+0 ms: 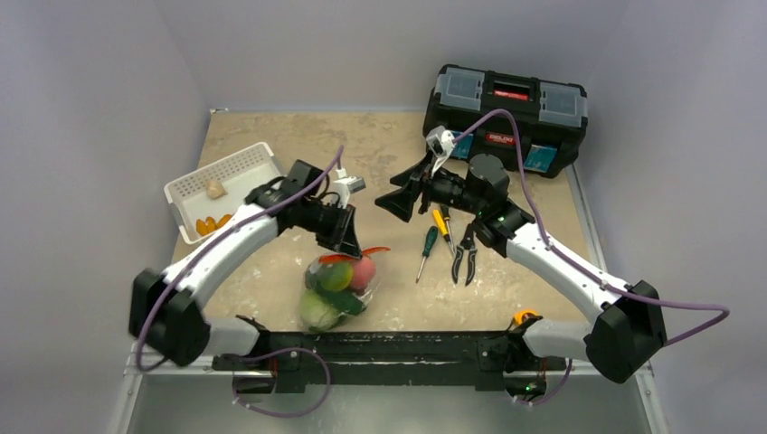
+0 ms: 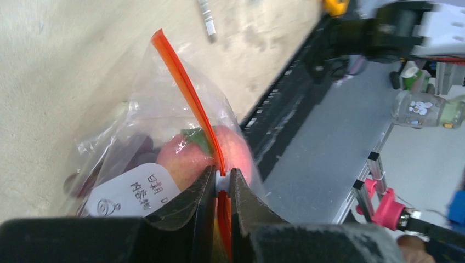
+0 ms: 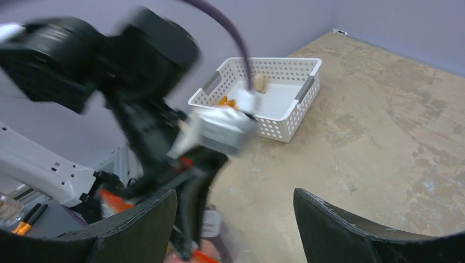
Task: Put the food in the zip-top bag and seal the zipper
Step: Zip the zipper food storage bag at the center of the board.
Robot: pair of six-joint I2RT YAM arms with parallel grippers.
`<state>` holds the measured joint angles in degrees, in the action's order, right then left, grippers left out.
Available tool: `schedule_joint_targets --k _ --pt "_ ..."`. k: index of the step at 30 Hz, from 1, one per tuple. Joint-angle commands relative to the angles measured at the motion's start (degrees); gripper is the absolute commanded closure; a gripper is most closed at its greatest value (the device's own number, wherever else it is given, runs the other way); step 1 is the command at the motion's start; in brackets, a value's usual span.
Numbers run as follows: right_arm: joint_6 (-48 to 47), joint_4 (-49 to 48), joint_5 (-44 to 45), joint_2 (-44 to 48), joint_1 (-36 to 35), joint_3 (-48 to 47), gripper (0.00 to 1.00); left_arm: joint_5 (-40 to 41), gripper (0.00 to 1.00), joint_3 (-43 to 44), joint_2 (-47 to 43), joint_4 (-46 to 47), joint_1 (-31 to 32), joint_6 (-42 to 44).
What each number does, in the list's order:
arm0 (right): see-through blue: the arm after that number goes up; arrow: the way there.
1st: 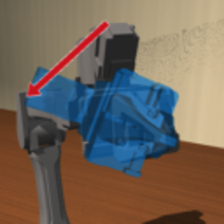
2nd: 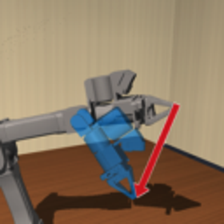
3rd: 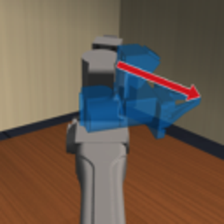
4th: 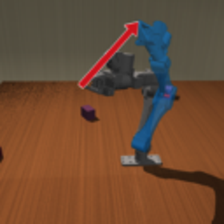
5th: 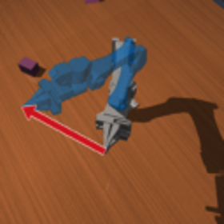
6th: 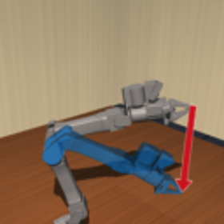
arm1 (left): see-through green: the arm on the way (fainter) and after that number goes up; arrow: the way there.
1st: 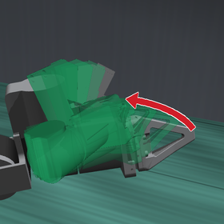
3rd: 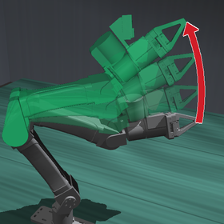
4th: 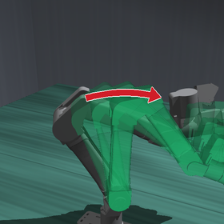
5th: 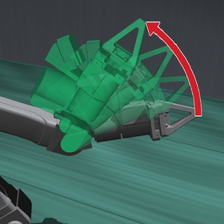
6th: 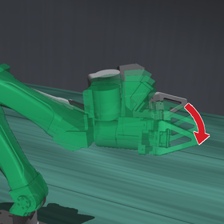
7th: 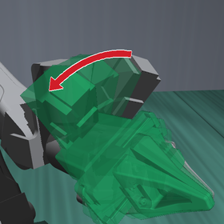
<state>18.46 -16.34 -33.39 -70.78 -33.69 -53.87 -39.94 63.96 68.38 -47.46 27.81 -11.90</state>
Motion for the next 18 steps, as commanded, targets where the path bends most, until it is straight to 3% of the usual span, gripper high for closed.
schedule_joint_targets --k 1,6,9,13,18 --pt "2.41 -2.86 1.44 1.16 0.12 1.44 0.22 -2.32 1.00 -2.97 6.24 6.16 0.09 -1.11" --pt "0.23 -0.67 1.38 2.67 0.10 2.33 0.21 -1.94 1.00 8.20 -1.83 -5.12 0.14 2.52" --pt "-0.90 -0.31 0.17 2.22 0.14 1.98 0.21 -2.14 1.00 10.79 -3.86 -6.46 0.12 3.35" --pt "-1.05 0.05 -0.45 1.59 0.18 1.08 0.21 -2.60 1.00 4.81 -4.08 -1.65 0.11 4.16" --pt "-4.81 4.12 -3.09 0.20 0.09 -1.15 0.20 -3.23 1.00 -2.77 1.86 3.27 0.11 3.03"
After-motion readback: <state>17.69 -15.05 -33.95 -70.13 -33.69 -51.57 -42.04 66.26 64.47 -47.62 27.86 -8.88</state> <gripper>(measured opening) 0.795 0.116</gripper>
